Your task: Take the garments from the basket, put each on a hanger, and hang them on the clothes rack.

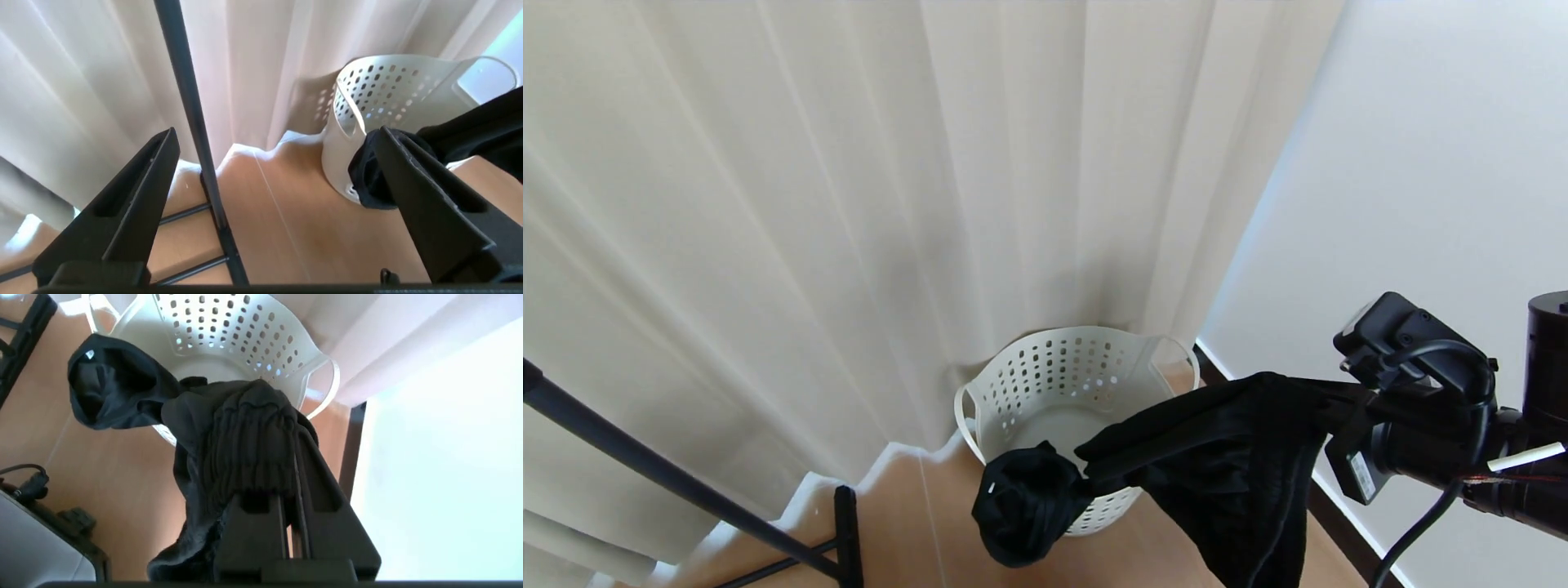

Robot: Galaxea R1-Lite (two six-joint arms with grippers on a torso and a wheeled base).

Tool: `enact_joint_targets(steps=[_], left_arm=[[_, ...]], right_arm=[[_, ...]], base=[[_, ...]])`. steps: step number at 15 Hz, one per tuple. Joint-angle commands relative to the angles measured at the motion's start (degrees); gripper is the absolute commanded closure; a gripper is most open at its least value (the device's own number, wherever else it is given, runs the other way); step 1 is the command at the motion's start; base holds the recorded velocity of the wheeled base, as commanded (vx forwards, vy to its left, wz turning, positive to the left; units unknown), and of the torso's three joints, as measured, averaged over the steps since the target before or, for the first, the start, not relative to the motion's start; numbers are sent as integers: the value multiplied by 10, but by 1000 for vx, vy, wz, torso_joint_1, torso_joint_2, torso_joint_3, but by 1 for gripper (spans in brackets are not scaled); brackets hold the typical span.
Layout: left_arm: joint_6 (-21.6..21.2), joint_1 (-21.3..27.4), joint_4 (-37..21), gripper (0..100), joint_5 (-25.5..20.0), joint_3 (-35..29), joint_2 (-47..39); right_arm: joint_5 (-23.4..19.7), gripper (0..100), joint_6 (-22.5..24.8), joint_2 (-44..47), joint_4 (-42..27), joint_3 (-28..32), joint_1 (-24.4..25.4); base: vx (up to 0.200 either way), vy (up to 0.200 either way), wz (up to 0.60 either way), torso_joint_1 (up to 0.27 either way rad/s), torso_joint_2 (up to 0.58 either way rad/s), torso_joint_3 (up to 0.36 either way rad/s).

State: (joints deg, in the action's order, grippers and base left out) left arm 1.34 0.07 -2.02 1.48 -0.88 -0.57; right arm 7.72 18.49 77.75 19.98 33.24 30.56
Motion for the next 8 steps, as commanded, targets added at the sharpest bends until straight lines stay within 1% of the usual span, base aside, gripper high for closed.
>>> enact_joint_targets(steps=[1, 3, 6, 8], left_arm=[[0, 0, 0, 0, 0, 0, 0], [0, 0, 0, 0, 1, 0, -1], [0, 0, 0, 0, 1, 0, -1], [1, 0, 0, 0, 0, 0, 0]], right_arm=[[0, 100, 1, 7, 0, -1, 0], [0, 100, 3, 7, 1, -2, 0], [0, 100, 3, 6, 1, 0, -8], [0, 100, 3, 4, 1, 1, -13]], base=[[0, 0, 0, 7, -56, 119], [0, 0, 0, 19, -276, -56], [0, 0, 0, 41, -401, -154], [0, 0, 0, 83, -442, -161]])
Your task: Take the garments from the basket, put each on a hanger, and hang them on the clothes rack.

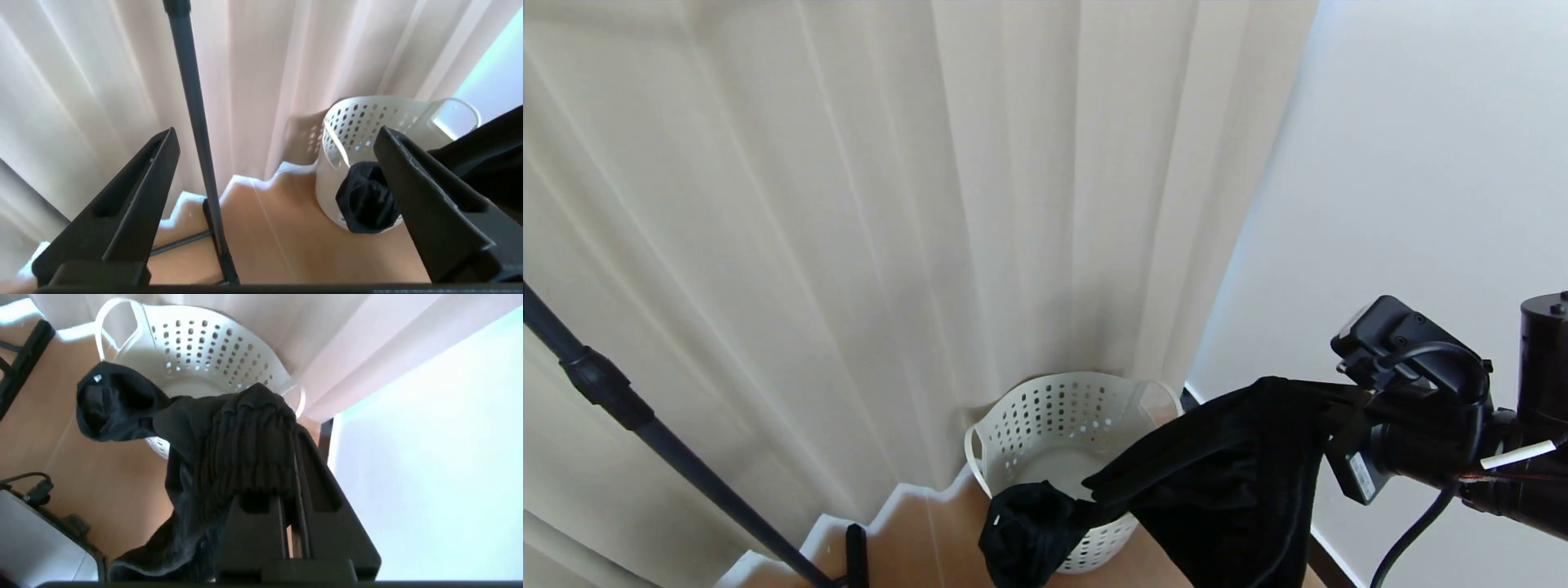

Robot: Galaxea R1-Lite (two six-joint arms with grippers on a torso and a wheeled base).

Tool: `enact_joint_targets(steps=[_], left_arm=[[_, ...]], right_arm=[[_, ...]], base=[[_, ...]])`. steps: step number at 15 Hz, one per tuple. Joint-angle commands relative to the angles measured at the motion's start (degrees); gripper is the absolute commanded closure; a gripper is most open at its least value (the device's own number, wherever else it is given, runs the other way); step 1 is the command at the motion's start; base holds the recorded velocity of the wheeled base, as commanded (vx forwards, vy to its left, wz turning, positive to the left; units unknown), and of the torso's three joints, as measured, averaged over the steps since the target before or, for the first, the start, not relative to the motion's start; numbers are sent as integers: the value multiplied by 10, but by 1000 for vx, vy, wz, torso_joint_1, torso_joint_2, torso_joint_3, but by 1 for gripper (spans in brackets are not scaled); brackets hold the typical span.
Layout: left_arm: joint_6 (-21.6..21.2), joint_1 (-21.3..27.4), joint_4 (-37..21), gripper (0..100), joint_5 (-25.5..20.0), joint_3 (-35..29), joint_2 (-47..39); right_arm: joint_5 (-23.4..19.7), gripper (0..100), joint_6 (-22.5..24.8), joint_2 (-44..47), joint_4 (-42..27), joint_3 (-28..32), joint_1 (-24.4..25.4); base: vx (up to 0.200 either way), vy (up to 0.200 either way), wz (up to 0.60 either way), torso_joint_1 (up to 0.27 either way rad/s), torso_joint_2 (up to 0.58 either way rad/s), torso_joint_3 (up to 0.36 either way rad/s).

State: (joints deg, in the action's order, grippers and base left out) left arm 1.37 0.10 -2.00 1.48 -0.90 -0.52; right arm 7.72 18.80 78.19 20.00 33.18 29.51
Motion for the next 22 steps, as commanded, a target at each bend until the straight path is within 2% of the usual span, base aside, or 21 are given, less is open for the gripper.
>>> enact_joint_targets(steps=[1, 6, 22], left_arm=[[0, 0, 0, 0, 0, 0, -2], [0, 0, 0, 0, 0, 0, -1], [-2, 1, 2, 0, 3, 2, -1]], right_arm=[[0, 100, 0, 0, 2, 5, -15], [-2, 100, 1, 3, 17, 5, -38], [-2, 100, 12, -1, 17, 1, -38]], base=[[0, 0, 0, 95, -452, -154], [0, 0, 0, 126, -462, -190], [0, 0, 0, 205, -532, -319]])
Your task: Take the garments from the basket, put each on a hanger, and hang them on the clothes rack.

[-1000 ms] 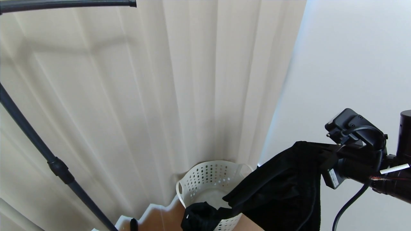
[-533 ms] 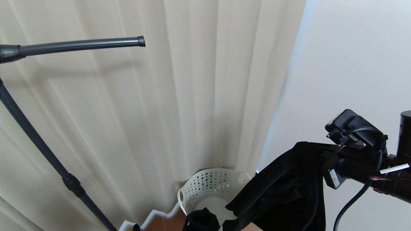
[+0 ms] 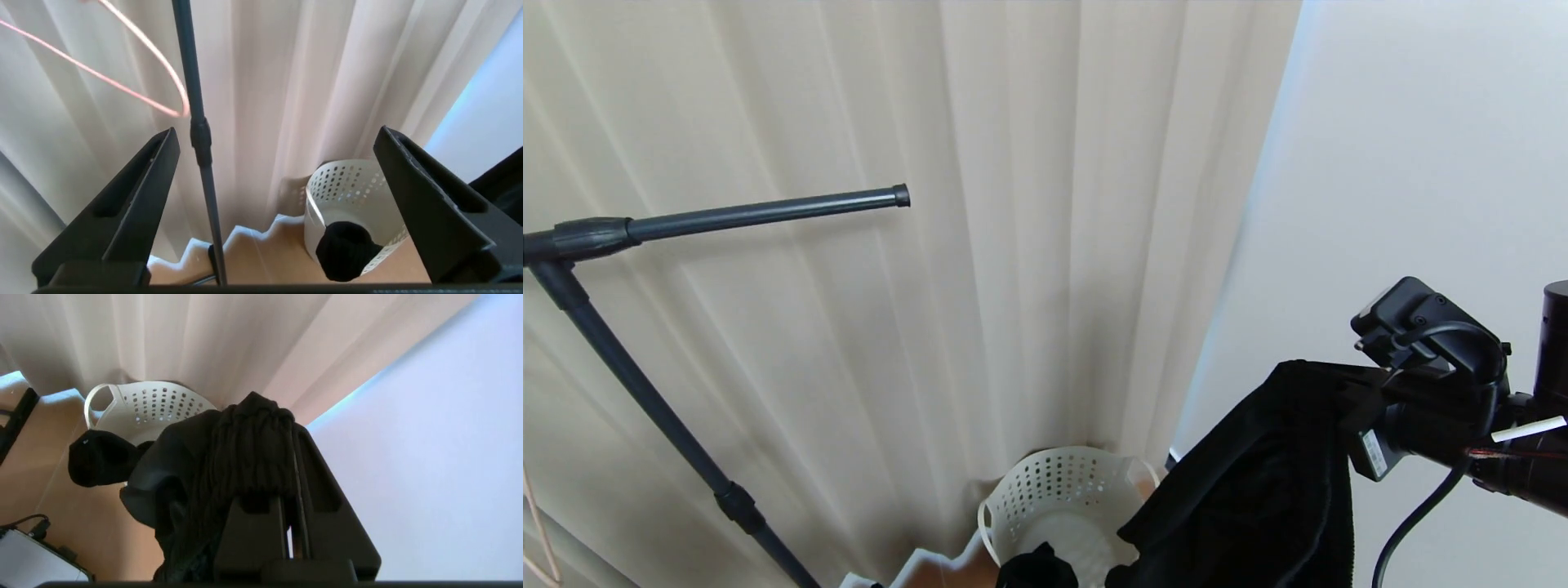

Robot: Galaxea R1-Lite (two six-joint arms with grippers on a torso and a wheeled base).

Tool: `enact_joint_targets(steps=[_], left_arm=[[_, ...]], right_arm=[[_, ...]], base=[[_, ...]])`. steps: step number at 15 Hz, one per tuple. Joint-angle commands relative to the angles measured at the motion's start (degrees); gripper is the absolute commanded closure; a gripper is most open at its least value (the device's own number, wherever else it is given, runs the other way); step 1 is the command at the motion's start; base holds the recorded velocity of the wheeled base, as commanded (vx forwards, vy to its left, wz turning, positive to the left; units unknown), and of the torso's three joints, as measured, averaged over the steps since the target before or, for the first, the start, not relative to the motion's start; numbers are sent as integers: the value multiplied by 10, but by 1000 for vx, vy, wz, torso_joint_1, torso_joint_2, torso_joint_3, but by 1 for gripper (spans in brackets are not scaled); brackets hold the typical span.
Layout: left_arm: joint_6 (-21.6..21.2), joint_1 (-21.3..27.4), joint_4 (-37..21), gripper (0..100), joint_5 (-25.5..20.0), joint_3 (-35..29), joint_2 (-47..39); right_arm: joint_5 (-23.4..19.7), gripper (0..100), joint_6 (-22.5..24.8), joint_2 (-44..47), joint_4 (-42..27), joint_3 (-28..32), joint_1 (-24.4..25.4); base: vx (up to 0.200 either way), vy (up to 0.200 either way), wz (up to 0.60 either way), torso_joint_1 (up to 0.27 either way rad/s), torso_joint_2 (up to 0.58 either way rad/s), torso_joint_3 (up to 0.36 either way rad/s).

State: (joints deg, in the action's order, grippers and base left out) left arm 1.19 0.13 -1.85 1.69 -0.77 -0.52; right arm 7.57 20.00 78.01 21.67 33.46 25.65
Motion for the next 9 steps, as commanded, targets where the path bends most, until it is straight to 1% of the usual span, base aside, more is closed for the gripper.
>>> enact_joint_targets(steps=[1, 5, 8, 9], left_arm=[[0, 0, 0, 0, 0, 0, -1], [2, 0, 0, 0, -1, 0, -2], [2, 0, 0, 0, -1, 0, -1], [1, 0, 0, 0, -1, 0, -1]], right_arm=[[0, 100, 0, 1, 0, -2, 0], [0, 100, 1, -1, 0, -3, 0], [0, 100, 1, -5, 0, -9, 1], [-1, 100, 1, -13, 1, -11, 2]], base=[[0, 0, 0, 271, -618, -359], [0, 0, 0, 198, -460, -260], [0, 0, 0, 173, -380, -209], [0, 0, 0, 66, -139, -76]])
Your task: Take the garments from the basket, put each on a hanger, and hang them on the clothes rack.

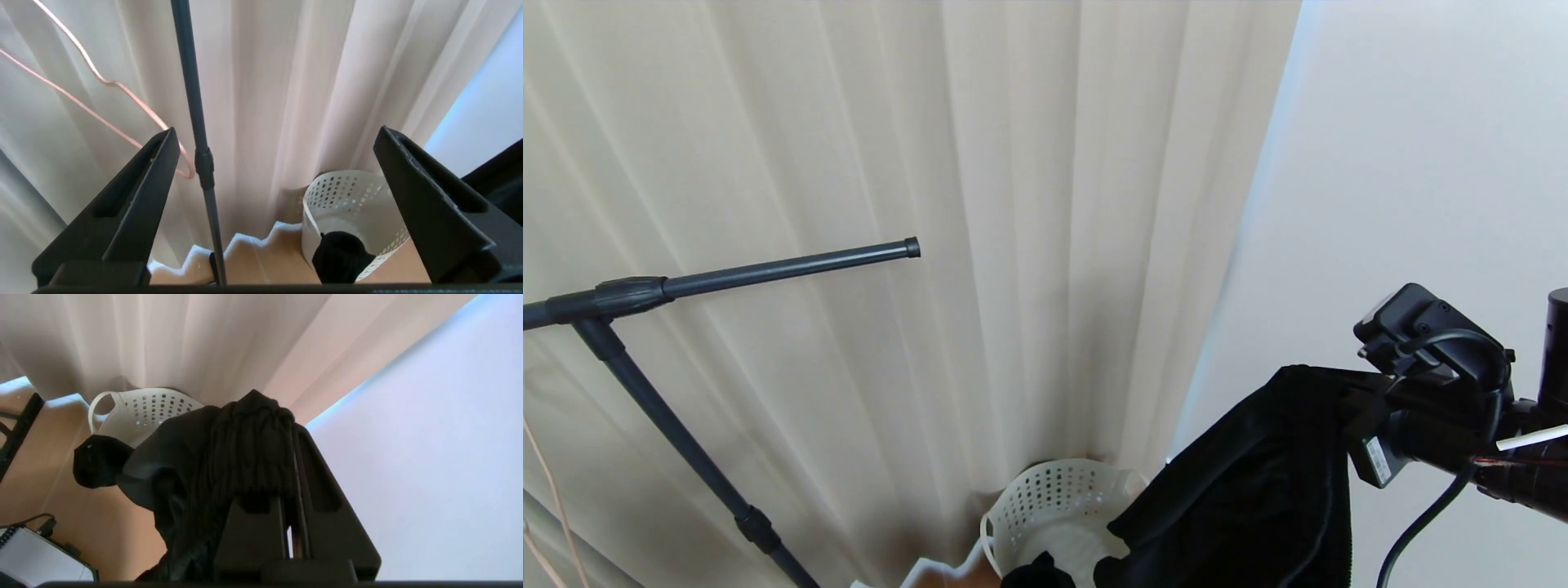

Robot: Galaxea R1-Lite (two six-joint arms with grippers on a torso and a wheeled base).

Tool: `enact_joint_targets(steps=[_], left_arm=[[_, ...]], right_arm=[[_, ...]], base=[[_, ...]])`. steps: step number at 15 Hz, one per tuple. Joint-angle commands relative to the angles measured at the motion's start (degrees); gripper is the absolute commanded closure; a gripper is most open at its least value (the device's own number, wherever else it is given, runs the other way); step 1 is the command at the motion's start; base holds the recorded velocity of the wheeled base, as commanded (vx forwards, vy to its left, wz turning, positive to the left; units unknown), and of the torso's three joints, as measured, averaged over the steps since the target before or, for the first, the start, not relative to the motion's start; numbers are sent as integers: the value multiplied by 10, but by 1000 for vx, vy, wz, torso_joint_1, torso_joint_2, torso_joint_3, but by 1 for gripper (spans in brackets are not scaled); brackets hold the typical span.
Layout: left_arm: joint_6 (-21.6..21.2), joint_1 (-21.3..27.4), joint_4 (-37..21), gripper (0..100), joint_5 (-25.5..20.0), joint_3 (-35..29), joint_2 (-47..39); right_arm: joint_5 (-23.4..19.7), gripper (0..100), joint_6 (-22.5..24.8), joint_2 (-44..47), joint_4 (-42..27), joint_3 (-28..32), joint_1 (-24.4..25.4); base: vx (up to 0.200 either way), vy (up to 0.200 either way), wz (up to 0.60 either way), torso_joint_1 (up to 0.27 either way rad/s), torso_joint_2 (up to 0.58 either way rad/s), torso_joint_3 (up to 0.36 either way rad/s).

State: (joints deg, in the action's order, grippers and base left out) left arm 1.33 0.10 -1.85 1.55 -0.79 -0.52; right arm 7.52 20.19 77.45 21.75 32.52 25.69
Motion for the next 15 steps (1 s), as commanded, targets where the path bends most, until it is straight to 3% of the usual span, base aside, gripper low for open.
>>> enact_joint_targets(steps=[1, 8, 15], left_arm=[[1, 0, 0, 0, 0, 0, -2], [1, 0, 0, 0, 0, 0, -2], [3, 0, 0, 0, 0, 0, -1]], right_arm=[[1, 100, 6, -5, 0, 1, 1], [1, 100, 19, -3, 19, -4, 0], [3, 100, 20, -4, 20, -5, -1]], base=[[0, 0, 0, 0, 0, 0], [0, 0, 514, 7, -3, -2], [-171, 29, 86, 4, 4, 0]])
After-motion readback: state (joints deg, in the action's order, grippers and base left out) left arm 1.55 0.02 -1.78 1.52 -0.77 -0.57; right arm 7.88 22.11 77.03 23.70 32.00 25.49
